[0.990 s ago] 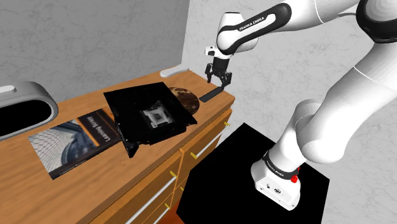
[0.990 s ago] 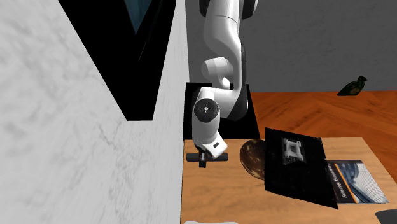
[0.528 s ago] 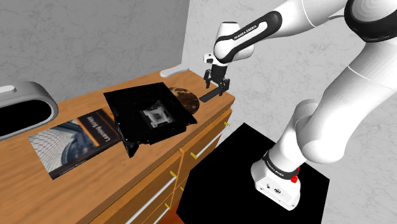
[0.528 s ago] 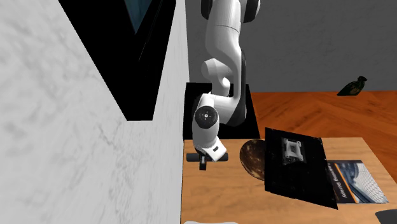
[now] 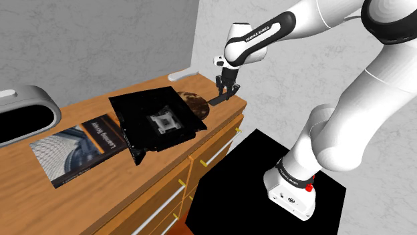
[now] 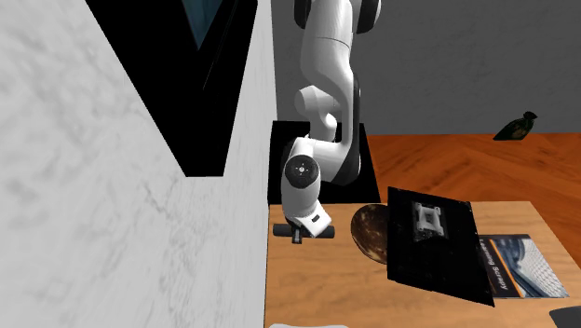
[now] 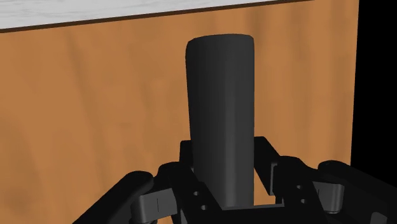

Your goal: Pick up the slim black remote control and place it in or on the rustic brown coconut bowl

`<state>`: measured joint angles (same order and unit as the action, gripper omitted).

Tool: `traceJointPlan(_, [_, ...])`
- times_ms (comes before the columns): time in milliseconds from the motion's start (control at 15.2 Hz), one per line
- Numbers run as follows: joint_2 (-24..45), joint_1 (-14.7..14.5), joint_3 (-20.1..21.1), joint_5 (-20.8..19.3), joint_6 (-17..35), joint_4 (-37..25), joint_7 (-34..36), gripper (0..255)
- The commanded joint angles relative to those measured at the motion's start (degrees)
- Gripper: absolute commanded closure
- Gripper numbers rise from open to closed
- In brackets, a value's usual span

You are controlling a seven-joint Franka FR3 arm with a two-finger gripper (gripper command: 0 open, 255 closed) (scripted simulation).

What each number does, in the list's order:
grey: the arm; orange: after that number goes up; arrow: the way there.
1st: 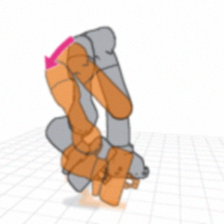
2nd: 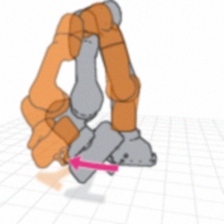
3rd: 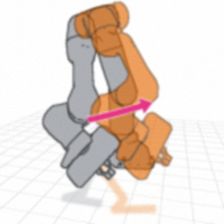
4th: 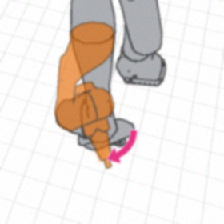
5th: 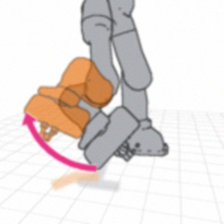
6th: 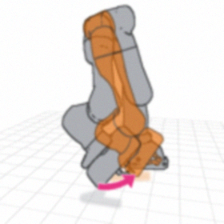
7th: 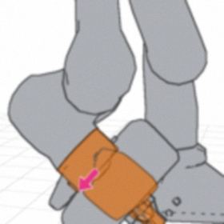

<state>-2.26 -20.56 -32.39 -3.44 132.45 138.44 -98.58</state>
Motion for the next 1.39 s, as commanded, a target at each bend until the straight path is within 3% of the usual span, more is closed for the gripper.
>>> traceJointPlan(0, [0.08,0.01,-0.02,-0.01,-0.23,0.15,0.00,255])
traceJointPlan(462, [0.10,0.02,-0.02,0.00,-0.23,0.14,-0.01,255])
traceJointPlan(1320, [-7.24,0.32,1.07,-3.85,-11.03,-4.15,2.90,255])
